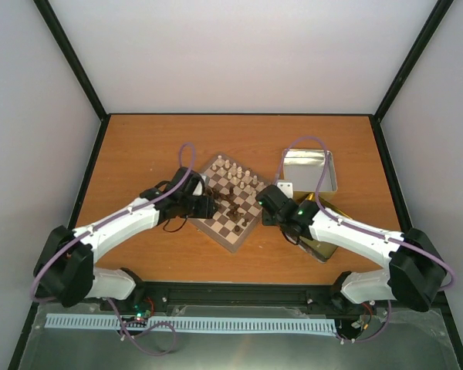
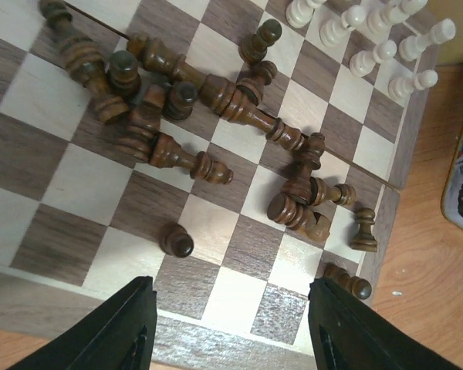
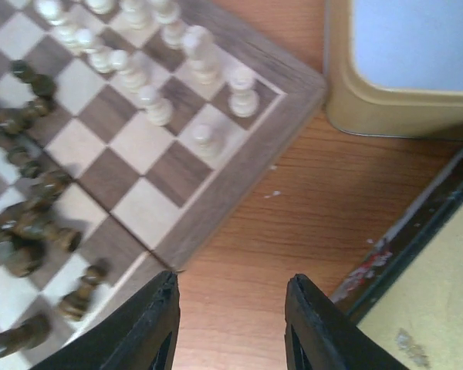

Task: Set up the chess pieces on the board
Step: Pick up the chess piece from the chessboard.

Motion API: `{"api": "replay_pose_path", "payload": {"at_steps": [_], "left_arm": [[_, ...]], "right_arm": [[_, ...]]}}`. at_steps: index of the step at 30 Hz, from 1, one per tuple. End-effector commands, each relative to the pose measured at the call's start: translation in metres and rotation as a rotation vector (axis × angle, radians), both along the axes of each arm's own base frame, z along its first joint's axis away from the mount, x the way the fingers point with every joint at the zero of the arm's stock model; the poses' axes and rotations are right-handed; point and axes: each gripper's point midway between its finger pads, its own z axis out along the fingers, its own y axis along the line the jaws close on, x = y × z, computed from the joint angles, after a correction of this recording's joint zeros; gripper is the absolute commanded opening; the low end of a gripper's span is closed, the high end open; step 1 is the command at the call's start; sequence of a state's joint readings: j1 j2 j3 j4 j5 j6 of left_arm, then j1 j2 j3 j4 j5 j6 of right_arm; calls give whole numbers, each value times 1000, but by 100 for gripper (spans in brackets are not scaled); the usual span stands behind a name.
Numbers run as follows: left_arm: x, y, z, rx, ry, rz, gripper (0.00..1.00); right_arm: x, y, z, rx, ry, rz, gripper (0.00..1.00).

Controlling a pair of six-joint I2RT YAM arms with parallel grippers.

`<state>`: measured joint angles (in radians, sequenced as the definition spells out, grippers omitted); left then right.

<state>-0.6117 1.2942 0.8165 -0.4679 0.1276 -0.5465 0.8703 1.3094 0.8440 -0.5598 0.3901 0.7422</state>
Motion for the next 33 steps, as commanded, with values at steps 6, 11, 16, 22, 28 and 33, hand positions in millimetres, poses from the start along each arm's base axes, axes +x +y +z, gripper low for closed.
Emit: {"api": "replay_pose_path", "payload": {"at_steps": [6, 11, 16, 22, 28, 33], "left_arm": [[7, -13, -17, 76, 88, -4, 49], [16, -18, -26, 94, 109, 1, 41], [26, -13, -29, 141, 101, 36, 39], [29, -11, -33, 173, 105, 48, 39], [25, -10, -45, 193, 141, 35, 37], [23, -8, -48, 202, 151, 31, 28]], "right_arm": [[17, -20, -4, 23, -60, -66, 39], [18, -21, -7, 15, -58, -53, 39], [18, -19, -8, 29, -59, -44, 38], [18, -18, -6, 38, -64, -41, 38], [17, -19, -6, 36, -64, -43, 38], [17, -19, -5, 40, -66, -46, 38]]}}
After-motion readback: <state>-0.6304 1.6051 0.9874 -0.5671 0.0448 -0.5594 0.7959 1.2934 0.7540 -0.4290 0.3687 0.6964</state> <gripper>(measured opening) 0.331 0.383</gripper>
